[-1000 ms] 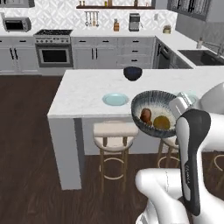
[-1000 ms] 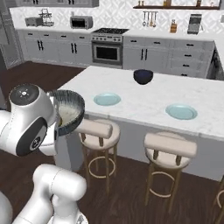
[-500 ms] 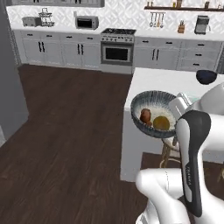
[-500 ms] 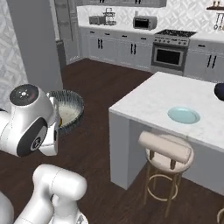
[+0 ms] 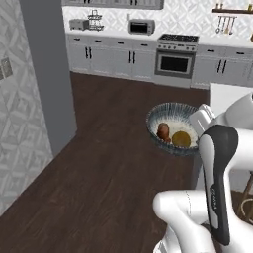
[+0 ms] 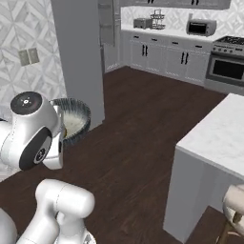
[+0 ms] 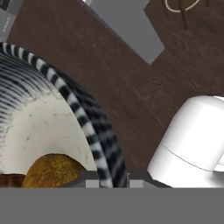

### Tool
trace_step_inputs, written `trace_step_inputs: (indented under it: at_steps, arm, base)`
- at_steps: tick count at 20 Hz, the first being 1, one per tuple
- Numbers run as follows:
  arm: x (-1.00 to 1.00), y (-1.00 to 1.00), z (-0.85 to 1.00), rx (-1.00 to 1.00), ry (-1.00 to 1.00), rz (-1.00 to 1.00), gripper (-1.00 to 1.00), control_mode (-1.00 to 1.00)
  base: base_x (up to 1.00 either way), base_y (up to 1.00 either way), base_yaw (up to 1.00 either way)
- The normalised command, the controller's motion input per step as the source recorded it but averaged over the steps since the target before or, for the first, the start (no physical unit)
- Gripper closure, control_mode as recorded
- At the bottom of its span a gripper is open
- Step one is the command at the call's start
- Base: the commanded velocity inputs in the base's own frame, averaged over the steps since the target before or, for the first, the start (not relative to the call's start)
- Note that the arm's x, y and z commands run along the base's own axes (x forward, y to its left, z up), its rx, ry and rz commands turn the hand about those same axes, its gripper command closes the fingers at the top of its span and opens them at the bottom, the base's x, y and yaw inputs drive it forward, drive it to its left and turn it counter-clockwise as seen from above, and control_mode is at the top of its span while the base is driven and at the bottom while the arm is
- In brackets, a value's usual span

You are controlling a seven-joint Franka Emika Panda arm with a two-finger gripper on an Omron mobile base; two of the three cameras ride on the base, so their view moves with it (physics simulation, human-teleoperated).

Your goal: Pick the chicken drumstick and avocado from their plates and place them in the bowl. Then put the bowl in the fridge.

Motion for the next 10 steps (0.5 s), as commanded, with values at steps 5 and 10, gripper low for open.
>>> trace_step_inputs:
  at_steps: [5,10]
  arm:
    - [0.0,0.0,0.0,0.0,0.0,0.0,1.0,1.0]
    - [0.0,0.0,0.0,0.0,0.0,0.0,1.0,1.0]
  base:
    - [1.0,0.58,-0.02]
    - [1.0,0.07,-0.19]
